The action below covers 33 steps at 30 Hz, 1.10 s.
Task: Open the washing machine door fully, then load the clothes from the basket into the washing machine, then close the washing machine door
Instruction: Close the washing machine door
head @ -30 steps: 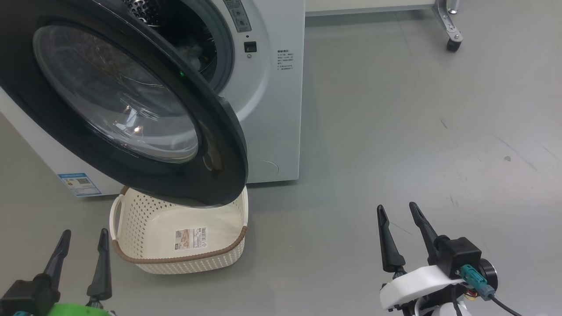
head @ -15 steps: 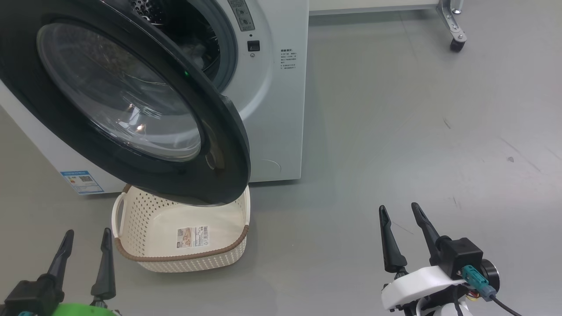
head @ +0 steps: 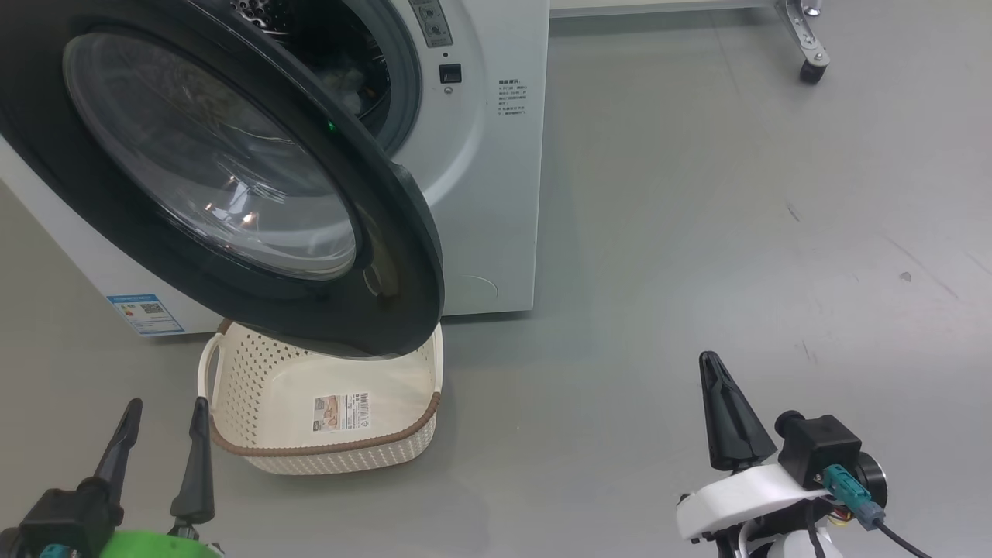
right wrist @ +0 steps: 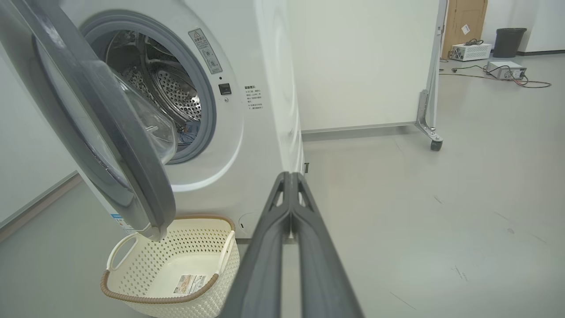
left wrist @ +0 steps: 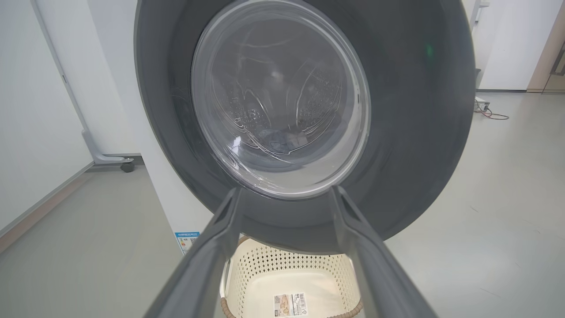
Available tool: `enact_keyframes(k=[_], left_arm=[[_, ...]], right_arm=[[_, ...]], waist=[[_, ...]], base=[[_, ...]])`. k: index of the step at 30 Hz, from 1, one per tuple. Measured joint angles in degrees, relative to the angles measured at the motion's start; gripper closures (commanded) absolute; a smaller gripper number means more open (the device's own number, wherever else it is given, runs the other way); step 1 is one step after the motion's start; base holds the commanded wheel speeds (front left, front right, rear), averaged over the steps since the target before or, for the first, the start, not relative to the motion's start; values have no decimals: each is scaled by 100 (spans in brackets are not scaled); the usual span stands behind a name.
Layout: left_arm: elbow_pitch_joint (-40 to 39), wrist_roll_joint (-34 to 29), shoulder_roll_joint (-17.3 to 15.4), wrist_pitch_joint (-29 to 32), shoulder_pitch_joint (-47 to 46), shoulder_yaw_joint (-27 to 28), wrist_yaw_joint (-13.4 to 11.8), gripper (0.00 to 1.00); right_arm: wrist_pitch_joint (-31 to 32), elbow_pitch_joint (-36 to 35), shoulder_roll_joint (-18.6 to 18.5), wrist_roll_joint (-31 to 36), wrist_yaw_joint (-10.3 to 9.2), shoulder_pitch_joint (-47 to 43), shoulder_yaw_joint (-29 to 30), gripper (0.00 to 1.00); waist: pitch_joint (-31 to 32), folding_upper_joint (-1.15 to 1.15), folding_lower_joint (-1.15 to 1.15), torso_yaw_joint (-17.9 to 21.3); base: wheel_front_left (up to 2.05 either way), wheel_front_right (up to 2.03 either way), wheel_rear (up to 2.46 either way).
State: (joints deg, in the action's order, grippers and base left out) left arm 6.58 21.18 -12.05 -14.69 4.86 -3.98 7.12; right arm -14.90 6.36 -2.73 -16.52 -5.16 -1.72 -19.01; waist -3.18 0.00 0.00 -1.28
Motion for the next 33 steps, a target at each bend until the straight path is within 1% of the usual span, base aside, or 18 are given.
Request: enact_keyframes(k=[5,12,16,21,25,29,30,33], left_arm=[[-4,1,0,0,-40,-8,0,0],[-4,3,5,0,-43,-4,0,0],[-4,5,13,0,-46,-19,0,0],[0,20,25,0,-58,-158,0,0],[5,23,33,0,-94,-238,0,0],[9,108,33,0,-162,-296,0,0],[7,120,33,0,-177,-313,0,0],[-1,127,34,0,-249,-383,0,0]], right_arm=[[0,-335,1,-1,0,23,115,100],[0,-1303,-1,91,19,495,192,100],[0,-1790,-8,229,165,804,5,100],[-1,-2167,-18,367,419,1051,-408,100],[-1,-2184,-36,454,641,1129,-865,100],[-1,-1845,-56,581,879,1132,-1371,100],[-1,-1737,-58,608,924,1132,-1489,100],[0,-1383,-67,657,966,1132,-1763,100]], waist=[[-9,0,0,-4],[-36,0,0,-26],[-50,0,0,-44],[-62,0,0,-104],[-80,0,0,-197],[-110,0,0,-300],[-121,0,0,-328],[-165,0,0,-422]], base=[[0,0,0],[0,0,0],[0,0,0],[0,0,0],[0,0,0],[0,0,0],[0,0,0],[0,0,0]])
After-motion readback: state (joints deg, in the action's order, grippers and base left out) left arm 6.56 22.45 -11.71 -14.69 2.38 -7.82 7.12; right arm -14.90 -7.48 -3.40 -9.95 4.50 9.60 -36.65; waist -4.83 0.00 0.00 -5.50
